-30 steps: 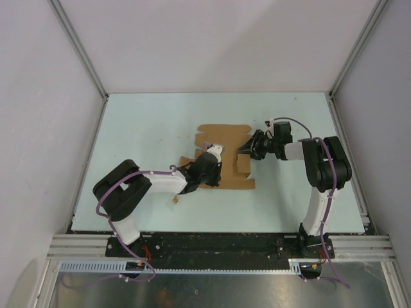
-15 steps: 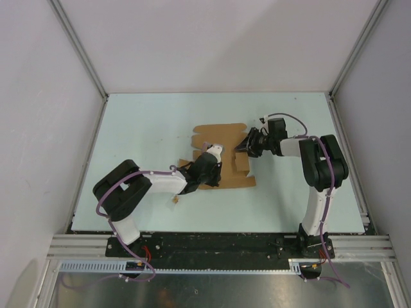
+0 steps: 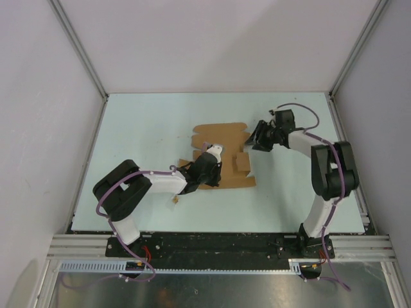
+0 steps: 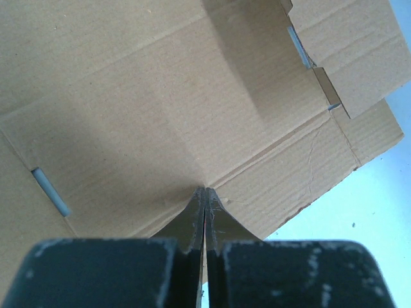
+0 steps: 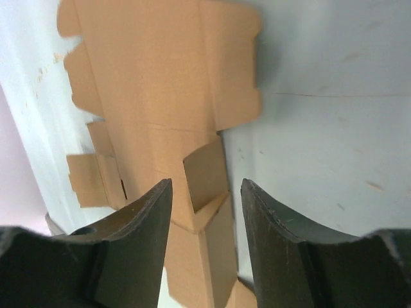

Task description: Fold the paper box

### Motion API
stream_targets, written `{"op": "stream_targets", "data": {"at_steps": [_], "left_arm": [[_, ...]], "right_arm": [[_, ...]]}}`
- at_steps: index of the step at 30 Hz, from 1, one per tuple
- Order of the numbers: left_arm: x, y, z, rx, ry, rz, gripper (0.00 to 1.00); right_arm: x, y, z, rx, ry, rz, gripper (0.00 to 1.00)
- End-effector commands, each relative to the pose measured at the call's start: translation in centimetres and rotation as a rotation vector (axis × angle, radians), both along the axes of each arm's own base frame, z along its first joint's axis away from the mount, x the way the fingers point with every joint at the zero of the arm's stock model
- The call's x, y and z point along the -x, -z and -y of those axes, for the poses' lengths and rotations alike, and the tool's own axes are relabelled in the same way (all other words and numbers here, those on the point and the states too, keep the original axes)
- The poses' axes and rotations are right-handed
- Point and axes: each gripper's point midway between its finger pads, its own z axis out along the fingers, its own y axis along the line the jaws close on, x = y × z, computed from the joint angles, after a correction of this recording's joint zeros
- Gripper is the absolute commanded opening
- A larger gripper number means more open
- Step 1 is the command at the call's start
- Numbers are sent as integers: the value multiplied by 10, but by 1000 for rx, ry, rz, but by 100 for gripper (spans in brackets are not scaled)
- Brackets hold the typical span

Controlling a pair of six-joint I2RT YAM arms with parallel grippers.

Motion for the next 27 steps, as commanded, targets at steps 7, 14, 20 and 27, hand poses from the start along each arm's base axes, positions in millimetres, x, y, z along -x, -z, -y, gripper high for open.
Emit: {"op": "stream_targets", "data": {"at_steps": [7,14,20,27], "left_arm": [[1,5,-10,-12,-15,-21,0],[1,7,-8,-15,-10,-25,0],[1,8,-6,-13,-3,-30,0],[0,6,-6,-11,-1,-28,0]], "right_arm": [[49,-23,110,349,284,-97,53],[110,3,104,303,273,-181,29],[140,10,84,298,191,-184,13],[143,30,65,297,110,-172,11]]}}
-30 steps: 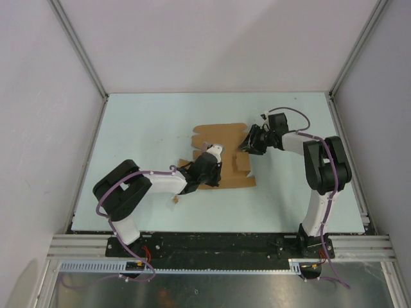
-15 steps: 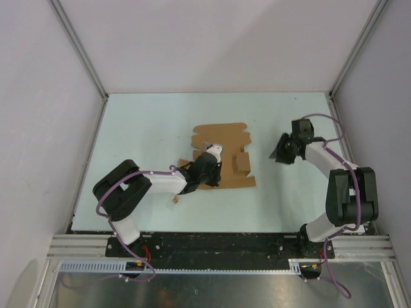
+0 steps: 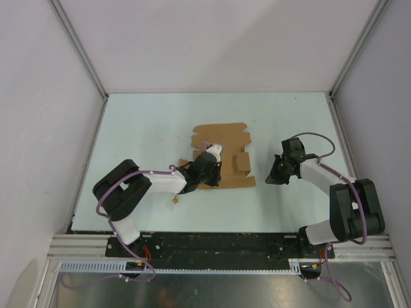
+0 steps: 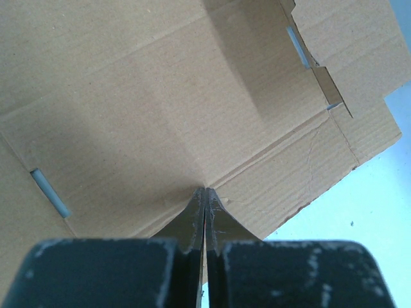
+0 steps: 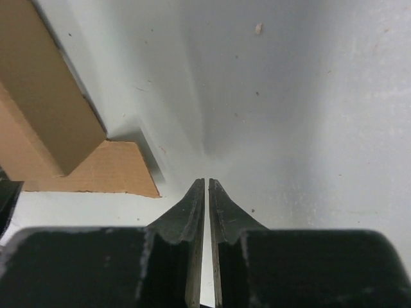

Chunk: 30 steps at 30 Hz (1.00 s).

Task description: Fold the paper box

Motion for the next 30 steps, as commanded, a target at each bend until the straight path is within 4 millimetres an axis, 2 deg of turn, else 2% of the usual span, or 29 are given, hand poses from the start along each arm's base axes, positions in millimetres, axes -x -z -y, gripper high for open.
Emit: {"op": "stream_targets", "data": {"at_steps": [1,14,18,30], "left_arm": [[1,6,-6,-22,-7,-19,0],[2,9,-6,-26,-9,-28,0],[1,9,-7,-28,-12,-28,0],[2,12,-4,-27,-6,-38,0]], "right_arm": [[-3,13,-10,1,-47,10,11],[1,29,-43,-129,-153,18,10],[2,24,-49,-175,-161,35,10],[3,-9,-68,-259,-197,113,10]]}}
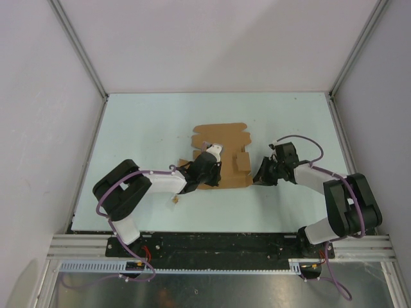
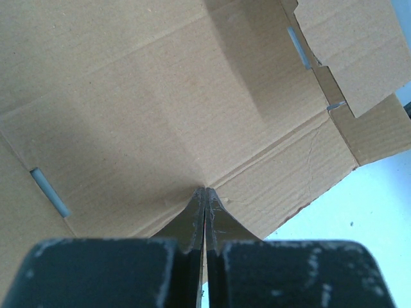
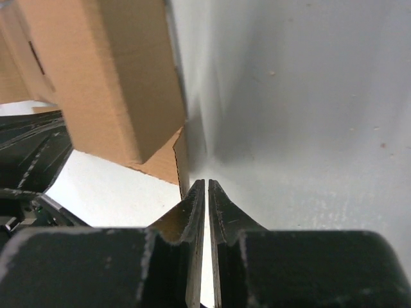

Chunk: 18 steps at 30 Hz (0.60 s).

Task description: Fold the paper box

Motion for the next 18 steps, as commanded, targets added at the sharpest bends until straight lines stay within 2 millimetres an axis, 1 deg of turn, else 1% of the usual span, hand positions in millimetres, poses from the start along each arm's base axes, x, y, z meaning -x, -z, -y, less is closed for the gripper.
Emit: {"op": "stream_targets", "data": {"at_steps": [1,4,8,18], "left_arm": [[1,11,-4,-27,-3,-32,0],[2,12,-4,-27,-2,-37,0],[2,12,-4,-25,-2,-38,0],[3,13,-4,-25,0,-43,0]], "right_arm": [[-2,-19,-12,-50,-16,53,10],[-4,-25,-17,-68,-25,81,10],[-4,-25,-25,-83,-38,89,10],[2,-17,-43,-95,-78,76,10]]}}
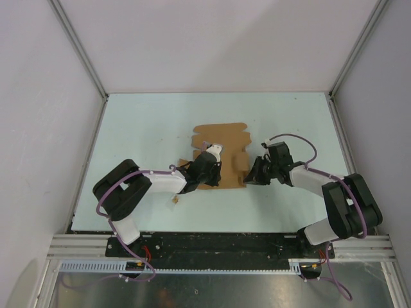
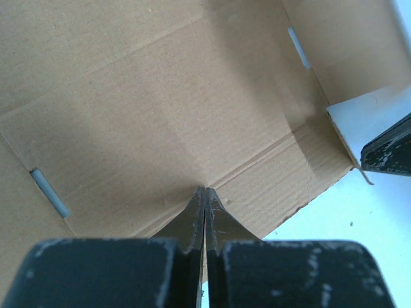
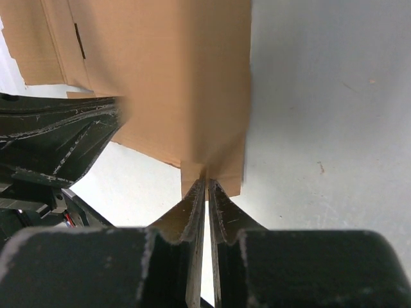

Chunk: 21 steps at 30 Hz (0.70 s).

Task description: Fold the paper box

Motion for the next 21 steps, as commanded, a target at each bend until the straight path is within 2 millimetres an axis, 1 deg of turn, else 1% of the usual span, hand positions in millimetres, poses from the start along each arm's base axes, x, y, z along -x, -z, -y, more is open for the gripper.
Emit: {"op": "stream_targets", "data": {"at_steps": [1,6,7,8,21], "left_arm": [[3,12,-4,-26,1,-40,0],[4,12,-4,-24,3,-41,0],[3,11,-3,-22,3,-39,0],[3,11,-3,-21,2,-40,0],[4,12,-5,-28,2,-40,0]], "right_arm": [[1,2,-12,-24,-21,7,10],[6,12,-17,-14,-31,-25,10],[0,10,-19,-24,-29,-2,10],[1,11,-19,-22,-32,0,10],[5,30,-17,36,-37,-25,10]]}}
